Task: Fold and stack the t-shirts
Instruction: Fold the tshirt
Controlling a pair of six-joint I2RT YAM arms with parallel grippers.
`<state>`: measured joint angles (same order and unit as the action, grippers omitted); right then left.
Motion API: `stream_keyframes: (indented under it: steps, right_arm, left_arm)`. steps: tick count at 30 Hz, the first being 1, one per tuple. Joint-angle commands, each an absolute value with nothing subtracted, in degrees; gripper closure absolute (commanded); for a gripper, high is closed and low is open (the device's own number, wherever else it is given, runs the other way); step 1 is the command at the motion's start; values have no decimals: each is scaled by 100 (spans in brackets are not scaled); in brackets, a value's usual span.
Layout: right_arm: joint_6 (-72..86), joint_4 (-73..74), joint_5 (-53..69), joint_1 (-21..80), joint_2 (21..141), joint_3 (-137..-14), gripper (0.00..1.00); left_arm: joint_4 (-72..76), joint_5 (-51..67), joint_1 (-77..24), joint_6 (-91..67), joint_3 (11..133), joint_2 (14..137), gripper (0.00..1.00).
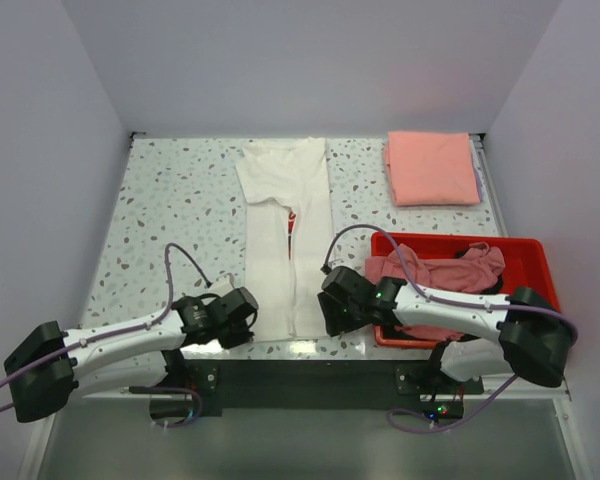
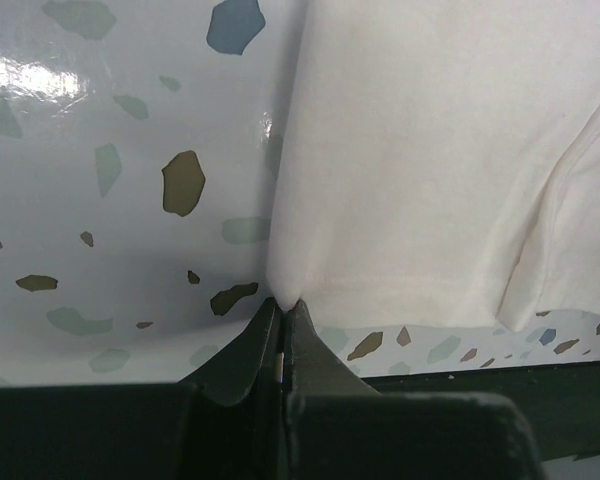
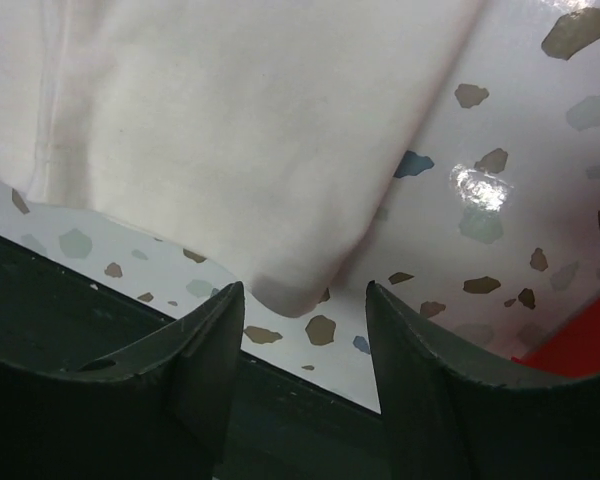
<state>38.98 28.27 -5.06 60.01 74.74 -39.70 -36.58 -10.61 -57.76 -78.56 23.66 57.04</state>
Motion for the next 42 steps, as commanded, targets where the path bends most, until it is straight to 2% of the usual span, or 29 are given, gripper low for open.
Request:
stream_keyframes:
  steps: [1, 8, 10, 12, 15, 23, 31, 36, 42]
  right_arm:
    - [4157, 2725, -914, 6038, 7506, -3876, 46]
    - [4403, 2593, -923, 6038, 7752, -3735, 57]
    - [4482, 2584, -818, 6038, 7761, -3657, 65]
    - [4596, 2505, -669, 6064, 7682, -3508, 84]
    - [4684, 2417, -545, 6091, 7603, -3332, 100]
    - [4843, 3128, -659, 6117, 7014, -2971, 100]
    - [4588, 2638, 139, 6126, 6513, -2742, 100]
    - [4465, 2513, 150, 6152, 6487, -2970, 100]
    - [4167, 2909, -447, 6144, 6346, -3541, 100]
  left_arm:
    - [-3894, -958, -5774, -7971, 2022, 5818, 100]
    - [-3946, -967, -5775, -8077, 1934, 5660, 100]
    - [-3990, -967, -5783, -8095, 1925, 5625, 100]
    - [-4147, -1045, -5775, -8156, 1951, 5608, 100]
    - [-4201, -1028, -5774, -8200, 1934, 5546, 100]
    - [-4166, -634, -5783, -8095, 1758, 5239, 100]
    - [-4254, -281, -5827, -8218, 1582, 4817, 100]
    - [-4131, -325, -5871, -7885, 1880, 4799, 100]
    - [-4271, -834, -5871, -7568, 2680, 5045, 100]
